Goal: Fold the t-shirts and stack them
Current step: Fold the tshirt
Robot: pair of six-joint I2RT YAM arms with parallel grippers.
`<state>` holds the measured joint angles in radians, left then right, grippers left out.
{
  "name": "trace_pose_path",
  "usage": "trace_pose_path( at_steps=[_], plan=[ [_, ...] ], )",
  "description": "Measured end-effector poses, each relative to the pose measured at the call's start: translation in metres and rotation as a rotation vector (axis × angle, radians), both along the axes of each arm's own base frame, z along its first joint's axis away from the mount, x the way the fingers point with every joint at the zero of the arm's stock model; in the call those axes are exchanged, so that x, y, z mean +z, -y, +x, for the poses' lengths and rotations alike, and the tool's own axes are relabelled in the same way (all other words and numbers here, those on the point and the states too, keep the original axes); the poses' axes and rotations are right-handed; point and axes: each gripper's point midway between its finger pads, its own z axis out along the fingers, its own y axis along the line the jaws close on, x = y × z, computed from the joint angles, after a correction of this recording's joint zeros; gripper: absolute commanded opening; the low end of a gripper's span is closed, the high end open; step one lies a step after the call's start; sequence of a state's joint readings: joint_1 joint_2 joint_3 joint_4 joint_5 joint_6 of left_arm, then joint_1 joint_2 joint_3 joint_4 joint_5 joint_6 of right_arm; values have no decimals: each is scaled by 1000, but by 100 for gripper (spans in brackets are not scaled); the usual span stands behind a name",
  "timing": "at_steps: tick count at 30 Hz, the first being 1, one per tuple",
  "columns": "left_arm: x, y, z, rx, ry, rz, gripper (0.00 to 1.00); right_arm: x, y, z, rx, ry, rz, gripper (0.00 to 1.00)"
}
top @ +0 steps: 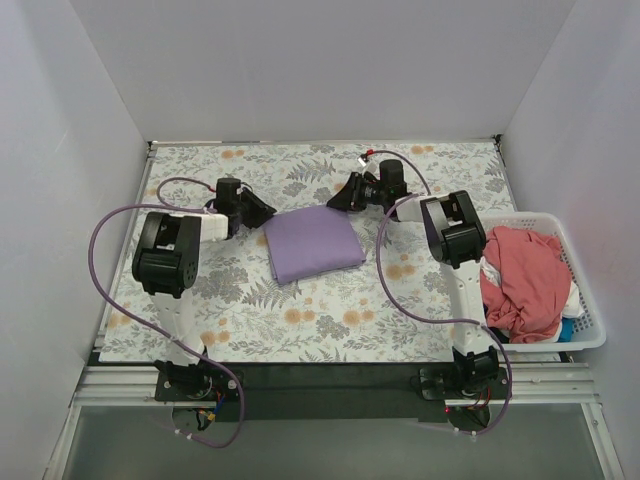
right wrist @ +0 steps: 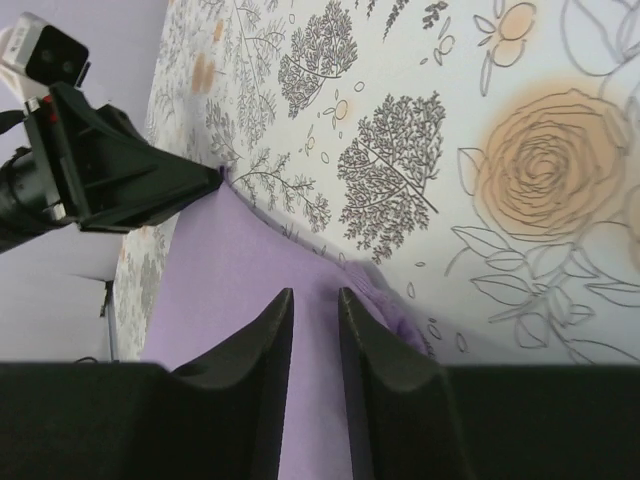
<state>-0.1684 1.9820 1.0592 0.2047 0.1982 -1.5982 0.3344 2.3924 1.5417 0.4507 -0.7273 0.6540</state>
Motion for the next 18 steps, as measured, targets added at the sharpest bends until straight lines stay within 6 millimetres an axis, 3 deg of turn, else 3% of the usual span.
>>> trace_pose_path(
  at_steps=[4,10,13,18],
  plan=[
    [-3,-5,9,-4,-8,-44,22,4,12,7,2,-14,61,31],
    [12,-9,11,-41,-27,-51,47,18,33,-2,-27,-36,72,33],
    [41,-8,3,-53,-7,-58,61,52,43,-21,-38,-7,78,34],
    [116,8,-36,-114,107,-88,62,109,42,-74,18,84,114,34]
  ],
)
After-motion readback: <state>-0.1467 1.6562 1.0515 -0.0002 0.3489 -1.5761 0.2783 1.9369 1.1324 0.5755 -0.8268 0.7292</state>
